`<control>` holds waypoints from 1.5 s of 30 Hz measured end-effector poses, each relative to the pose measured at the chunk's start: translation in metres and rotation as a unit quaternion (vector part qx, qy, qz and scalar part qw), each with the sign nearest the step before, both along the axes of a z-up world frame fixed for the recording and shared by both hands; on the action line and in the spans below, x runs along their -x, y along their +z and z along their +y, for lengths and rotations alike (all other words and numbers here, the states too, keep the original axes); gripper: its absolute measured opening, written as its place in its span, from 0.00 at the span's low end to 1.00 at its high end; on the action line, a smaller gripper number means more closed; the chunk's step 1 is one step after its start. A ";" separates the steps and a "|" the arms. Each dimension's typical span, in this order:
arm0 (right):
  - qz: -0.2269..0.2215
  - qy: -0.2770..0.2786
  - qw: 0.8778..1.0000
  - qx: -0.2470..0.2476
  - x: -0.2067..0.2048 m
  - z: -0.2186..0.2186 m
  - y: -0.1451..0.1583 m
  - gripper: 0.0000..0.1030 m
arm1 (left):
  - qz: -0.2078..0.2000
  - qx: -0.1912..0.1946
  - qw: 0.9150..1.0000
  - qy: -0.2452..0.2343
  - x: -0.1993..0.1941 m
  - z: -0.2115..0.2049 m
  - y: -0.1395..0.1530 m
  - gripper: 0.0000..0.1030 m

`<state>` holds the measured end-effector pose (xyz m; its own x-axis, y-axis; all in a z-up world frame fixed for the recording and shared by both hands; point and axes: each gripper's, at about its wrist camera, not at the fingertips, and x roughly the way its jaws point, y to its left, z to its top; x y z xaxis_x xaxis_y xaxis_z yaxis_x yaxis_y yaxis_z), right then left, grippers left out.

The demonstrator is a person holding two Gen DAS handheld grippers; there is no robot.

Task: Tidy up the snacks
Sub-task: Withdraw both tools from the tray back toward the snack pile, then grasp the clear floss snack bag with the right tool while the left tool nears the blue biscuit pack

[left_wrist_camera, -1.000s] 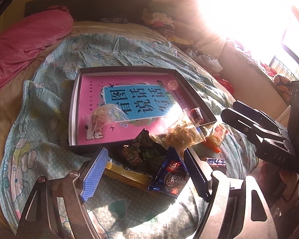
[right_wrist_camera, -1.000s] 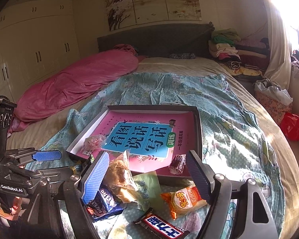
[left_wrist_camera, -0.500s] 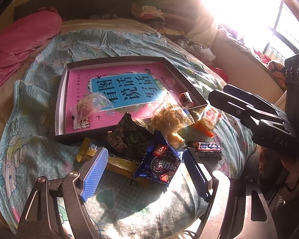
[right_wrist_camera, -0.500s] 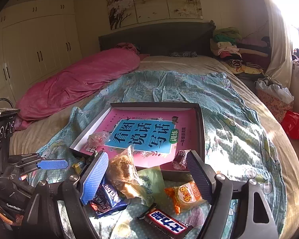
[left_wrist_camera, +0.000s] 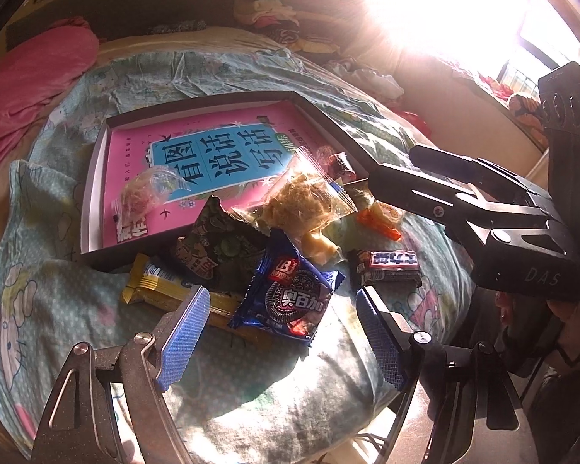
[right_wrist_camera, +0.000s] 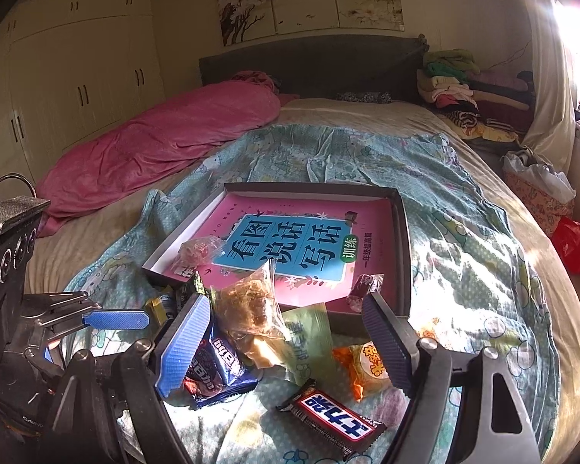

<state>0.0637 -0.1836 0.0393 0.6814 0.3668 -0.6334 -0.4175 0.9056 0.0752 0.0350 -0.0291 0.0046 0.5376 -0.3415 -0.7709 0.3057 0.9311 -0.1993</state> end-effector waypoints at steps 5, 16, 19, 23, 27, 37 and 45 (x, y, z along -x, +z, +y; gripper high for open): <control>0.010 -0.003 1.000 0.003 0.000 -0.001 -0.004 0.78 | 0.005 -0.010 1.000 -0.008 0.001 -0.007 -0.006 0.77; 0.028 0.001 1.000 0.006 -0.005 -0.001 -0.013 0.78 | -0.002 -0.050 0.999 -0.019 0.000 -0.022 -0.021 0.77; 0.035 0.013 0.999 0.011 -0.009 0.003 -0.019 0.78 | 0.000 -0.053 0.998 -0.015 -0.003 -0.023 -0.025 0.77; 0.043 0.035 0.998 0.027 -0.018 0.014 -0.028 0.78 | 0.006 -0.055 0.998 -0.012 -0.007 -0.023 -0.032 0.77; 0.046 0.054 0.996 0.048 -0.028 0.027 -0.040 0.78 | 0.004 -0.056 0.998 -0.015 -0.007 -0.025 -0.033 0.77; 0.039 0.084 0.995 0.048 -0.042 0.044 -0.047 0.73 | 0.007 -0.044 0.999 -0.012 -0.008 -0.022 -0.034 0.77; 0.045 0.111 0.993 0.019 -0.043 0.049 -0.050 0.48 | 0.012 -0.048 0.999 -0.009 -0.011 -0.025 -0.038 0.77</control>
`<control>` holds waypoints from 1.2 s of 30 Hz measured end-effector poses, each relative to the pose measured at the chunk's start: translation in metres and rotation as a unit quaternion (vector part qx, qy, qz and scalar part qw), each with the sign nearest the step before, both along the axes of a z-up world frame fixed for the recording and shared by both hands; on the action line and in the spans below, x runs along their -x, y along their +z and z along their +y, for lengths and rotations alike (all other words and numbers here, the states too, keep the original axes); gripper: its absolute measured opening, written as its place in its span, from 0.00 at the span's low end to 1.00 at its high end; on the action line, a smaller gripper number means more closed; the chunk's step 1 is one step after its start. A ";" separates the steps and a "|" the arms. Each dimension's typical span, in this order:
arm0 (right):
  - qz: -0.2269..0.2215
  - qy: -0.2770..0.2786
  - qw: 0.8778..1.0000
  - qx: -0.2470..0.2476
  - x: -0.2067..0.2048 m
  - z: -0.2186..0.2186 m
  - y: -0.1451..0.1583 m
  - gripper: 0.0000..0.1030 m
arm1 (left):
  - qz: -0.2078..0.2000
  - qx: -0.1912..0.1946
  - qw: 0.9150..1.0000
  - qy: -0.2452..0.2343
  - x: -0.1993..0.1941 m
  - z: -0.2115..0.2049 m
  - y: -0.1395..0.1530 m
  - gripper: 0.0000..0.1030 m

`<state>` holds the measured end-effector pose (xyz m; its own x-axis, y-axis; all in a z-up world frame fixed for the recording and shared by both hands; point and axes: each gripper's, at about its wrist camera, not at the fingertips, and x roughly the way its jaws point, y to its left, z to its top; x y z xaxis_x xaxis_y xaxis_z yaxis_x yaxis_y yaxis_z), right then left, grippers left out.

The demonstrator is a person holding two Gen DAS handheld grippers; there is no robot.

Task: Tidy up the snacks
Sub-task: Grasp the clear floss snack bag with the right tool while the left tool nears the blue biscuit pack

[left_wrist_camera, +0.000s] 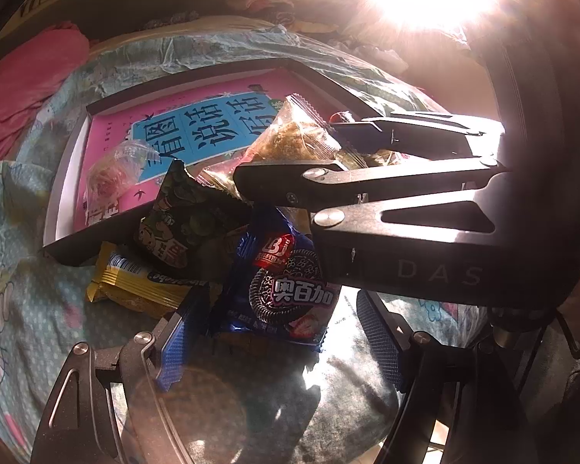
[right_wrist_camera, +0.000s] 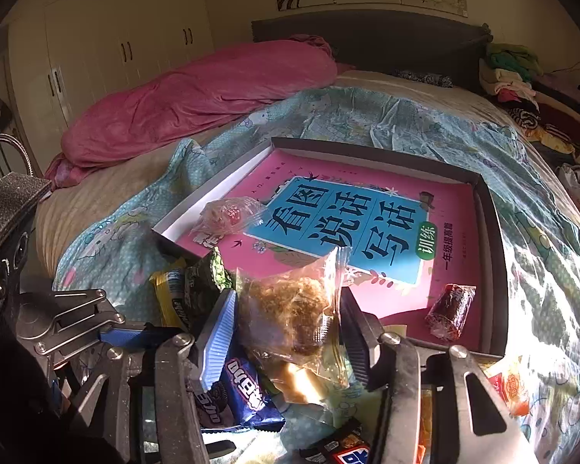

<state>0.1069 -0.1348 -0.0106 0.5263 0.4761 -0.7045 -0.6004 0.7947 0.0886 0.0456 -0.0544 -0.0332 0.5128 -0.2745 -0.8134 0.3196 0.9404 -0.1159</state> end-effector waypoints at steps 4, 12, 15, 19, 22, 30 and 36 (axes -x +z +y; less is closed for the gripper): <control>0.004 0.001 1.000 -0.017 0.001 -0.004 0.000 0.44 | -0.001 -0.008 1.000 -0.002 -0.001 -0.005 -0.001 0.77; 0.016 -0.015 0.998 -0.054 0.005 -0.024 0.003 0.39 | -0.003 -0.021 1.000 -0.014 -0.002 -0.013 -0.003 0.77; 0.017 -0.027 0.997 -0.065 0.005 -0.033 0.007 0.39 | -0.004 -0.026 0.999 -0.019 -0.003 -0.018 -0.004 0.74; 0.014 -0.041 0.996 -0.072 0.006 -0.041 0.011 0.39 | 0.000 -0.032 0.999 -0.019 -0.005 -0.020 -0.006 0.59; 0.016 -0.054 0.996 -0.076 0.006 -0.048 0.012 0.39 | 0.005 -0.020 1.000 -0.015 -0.007 -0.016 -0.007 0.56; 0.028 -0.084 0.992 -0.095 0.004 -0.067 0.012 0.38 | 0.014 0.013 1.000 -0.008 -0.006 -0.007 -0.003 0.51; 0.029 -0.091 0.991 -0.097 0.007 -0.073 0.012 0.38 | 0.016 0.032 0.999 -0.008 0.000 -0.001 0.002 0.51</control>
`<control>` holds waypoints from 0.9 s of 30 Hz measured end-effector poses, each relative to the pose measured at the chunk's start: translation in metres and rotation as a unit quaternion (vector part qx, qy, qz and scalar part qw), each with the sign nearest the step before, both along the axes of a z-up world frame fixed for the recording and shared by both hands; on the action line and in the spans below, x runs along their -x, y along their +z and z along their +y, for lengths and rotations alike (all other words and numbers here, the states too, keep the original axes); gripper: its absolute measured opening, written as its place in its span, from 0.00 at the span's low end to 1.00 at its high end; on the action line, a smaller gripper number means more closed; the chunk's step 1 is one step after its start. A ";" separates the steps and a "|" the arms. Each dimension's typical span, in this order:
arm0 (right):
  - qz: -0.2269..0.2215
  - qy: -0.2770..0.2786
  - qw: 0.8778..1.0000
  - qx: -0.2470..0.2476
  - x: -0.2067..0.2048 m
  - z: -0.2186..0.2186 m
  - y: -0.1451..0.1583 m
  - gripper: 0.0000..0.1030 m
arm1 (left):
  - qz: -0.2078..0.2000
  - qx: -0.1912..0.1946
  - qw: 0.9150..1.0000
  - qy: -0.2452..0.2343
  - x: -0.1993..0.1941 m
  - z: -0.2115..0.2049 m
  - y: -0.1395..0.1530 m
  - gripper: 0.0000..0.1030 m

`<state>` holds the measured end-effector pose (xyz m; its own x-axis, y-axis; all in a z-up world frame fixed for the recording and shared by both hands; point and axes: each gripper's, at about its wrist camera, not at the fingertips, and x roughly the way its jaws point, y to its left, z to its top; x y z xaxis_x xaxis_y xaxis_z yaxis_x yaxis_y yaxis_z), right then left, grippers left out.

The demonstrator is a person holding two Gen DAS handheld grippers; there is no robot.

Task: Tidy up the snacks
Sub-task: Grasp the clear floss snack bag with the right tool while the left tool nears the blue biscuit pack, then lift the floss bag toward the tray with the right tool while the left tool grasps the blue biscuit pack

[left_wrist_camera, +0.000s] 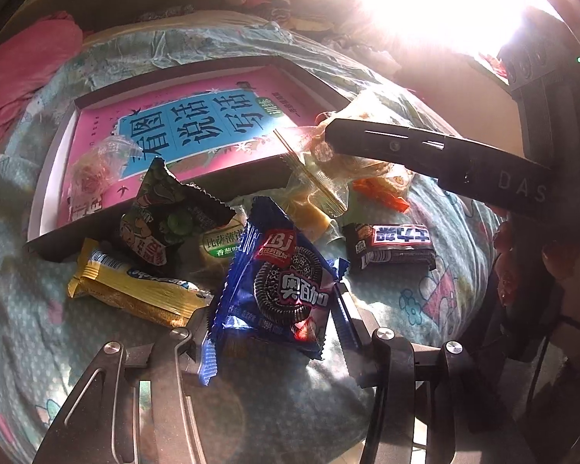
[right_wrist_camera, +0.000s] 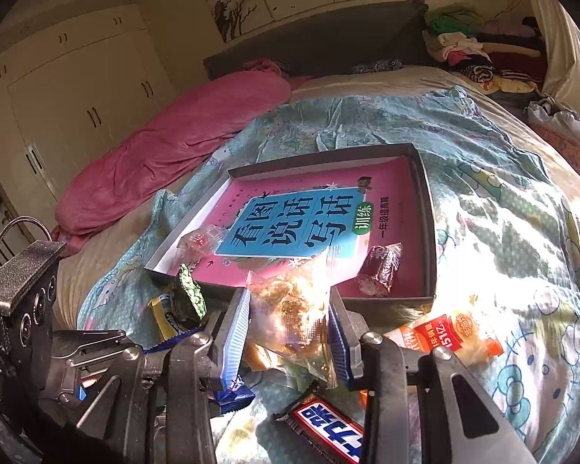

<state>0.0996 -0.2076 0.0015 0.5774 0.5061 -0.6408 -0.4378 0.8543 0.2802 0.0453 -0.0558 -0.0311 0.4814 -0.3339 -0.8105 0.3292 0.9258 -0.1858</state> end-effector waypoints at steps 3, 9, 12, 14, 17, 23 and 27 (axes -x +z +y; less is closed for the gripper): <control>-0.001 -0.001 1.000 -0.001 0.002 -0.002 0.001 0.38 | -0.001 0.011 1.000 0.000 0.003 0.003 0.004 0.51; 0.000 -0.002 1.000 -0.004 0.004 -0.002 0.002 0.38 | -0.011 0.022 1.000 0.002 0.005 0.006 0.015 0.51; -0.003 -0.002 1.000 -0.004 0.006 -0.001 0.003 0.38 | -0.014 0.025 1.000 0.004 0.006 0.008 0.018 0.51; -0.006 -0.003 1.000 -0.005 0.007 -0.002 0.005 0.38 | -0.017 0.027 0.999 0.005 0.007 0.009 0.021 0.51; -0.009 -0.006 1.000 -0.009 0.008 -0.003 0.008 0.38 | -0.022 0.032 0.999 0.006 0.009 0.011 0.026 0.51; -0.015 -0.011 1.000 -0.016 0.009 -0.007 0.013 0.38 | -0.029 0.038 0.999 0.011 0.009 0.013 0.033 0.51; -0.016 -0.014 1.000 -0.018 0.009 -0.009 0.015 0.38 | -0.032 0.041 0.999 0.013 0.009 0.015 0.036 0.51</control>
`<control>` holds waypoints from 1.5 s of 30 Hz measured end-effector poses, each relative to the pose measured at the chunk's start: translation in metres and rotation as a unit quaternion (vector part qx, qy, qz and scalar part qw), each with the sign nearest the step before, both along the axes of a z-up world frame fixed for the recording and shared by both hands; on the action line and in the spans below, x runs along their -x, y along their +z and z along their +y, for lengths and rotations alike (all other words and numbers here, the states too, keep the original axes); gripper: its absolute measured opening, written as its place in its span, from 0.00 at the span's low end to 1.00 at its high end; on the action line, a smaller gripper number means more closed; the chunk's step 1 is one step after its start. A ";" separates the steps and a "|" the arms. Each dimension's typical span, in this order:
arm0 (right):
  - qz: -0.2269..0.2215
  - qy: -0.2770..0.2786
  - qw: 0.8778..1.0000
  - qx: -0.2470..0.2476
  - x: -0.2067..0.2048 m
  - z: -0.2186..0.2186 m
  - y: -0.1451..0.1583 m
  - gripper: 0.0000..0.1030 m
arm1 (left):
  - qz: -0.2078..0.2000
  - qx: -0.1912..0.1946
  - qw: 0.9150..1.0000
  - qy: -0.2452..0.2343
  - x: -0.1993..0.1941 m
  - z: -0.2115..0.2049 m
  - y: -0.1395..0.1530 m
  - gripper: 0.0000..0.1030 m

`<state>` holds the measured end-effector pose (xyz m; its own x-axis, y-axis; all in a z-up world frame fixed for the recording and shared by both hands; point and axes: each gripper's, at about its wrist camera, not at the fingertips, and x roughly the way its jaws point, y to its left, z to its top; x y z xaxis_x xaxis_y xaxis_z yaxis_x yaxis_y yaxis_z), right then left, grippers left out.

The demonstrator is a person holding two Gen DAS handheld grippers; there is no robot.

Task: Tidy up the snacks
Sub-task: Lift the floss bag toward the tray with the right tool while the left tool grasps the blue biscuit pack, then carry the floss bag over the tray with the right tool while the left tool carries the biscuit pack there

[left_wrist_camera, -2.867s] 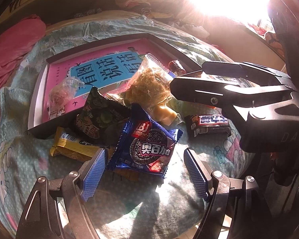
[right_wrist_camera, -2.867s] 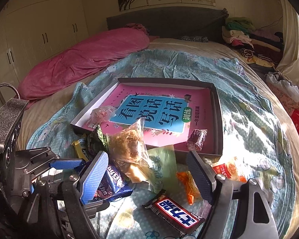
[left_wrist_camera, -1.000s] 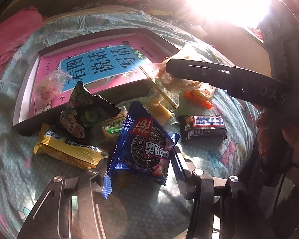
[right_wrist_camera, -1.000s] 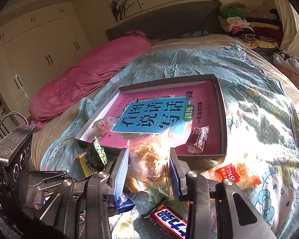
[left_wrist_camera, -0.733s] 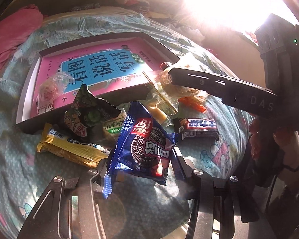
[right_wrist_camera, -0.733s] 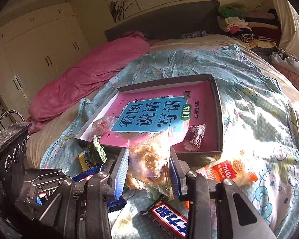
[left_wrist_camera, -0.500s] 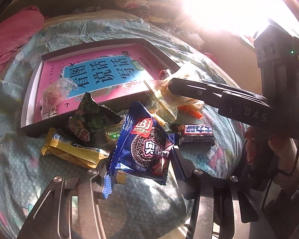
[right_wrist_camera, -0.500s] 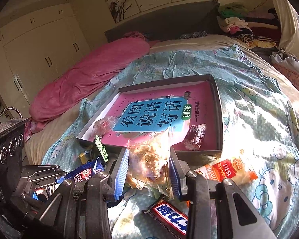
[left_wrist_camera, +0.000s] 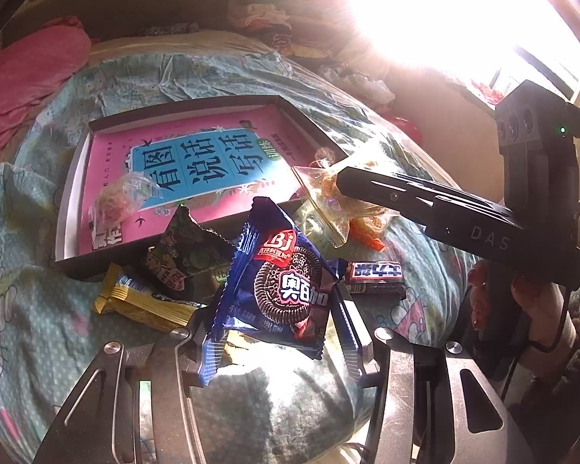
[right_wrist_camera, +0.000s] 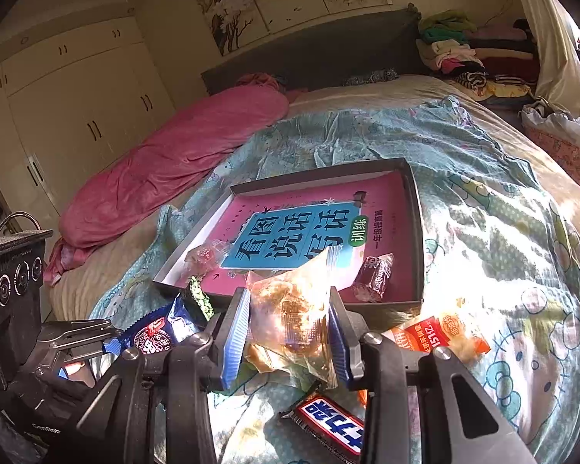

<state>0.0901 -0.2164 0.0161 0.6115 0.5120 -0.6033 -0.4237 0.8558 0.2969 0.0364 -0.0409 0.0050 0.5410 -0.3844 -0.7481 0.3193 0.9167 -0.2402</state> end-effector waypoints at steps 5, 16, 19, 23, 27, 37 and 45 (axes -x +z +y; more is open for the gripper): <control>-0.004 -0.005 1.000 -0.004 0.000 -0.003 0.004 0.38 | -0.003 0.004 1.000 0.004 -0.001 0.002 0.004 0.51; -0.011 -0.014 1.000 -0.011 0.001 -0.009 0.010 0.38 | -0.010 0.017 1.000 0.020 -0.004 0.014 0.012 0.51; -0.013 -0.016 1.000 -0.012 0.001 -0.010 0.011 0.38 | -0.014 0.020 0.999 0.024 -0.005 0.017 0.016 0.51; -0.014 -0.017 1.000 -0.013 0.001 -0.011 0.012 0.38 | -0.018 0.024 0.999 0.029 -0.005 0.020 0.019 0.51; -0.016 -0.019 1.000 -0.015 0.001 -0.011 0.015 0.38 | -0.021 0.027 0.999 0.034 -0.008 0.024 0.022 0.51; -0.023 -0.024 0.999 -0.017 0.001 -0.013 0.019 0.38 | -0.028 0.034 0.998 0.048 -0.011 0.033 0.027 0.51; -0.023 -0.032 0.999 -0.024 -0.002 -0.018 0.021 0.38 | -0.036 0.038 0.997 0.060 -0.018 0.040 0.033 0.51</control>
<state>0.0918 -0.2339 0.0370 0.6696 0.4988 -0.5502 -0.3830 0.8667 0.3196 0.0545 -0.0008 0.0383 0.6368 -0.3689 -0.6770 0.2279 0.9289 -0.2918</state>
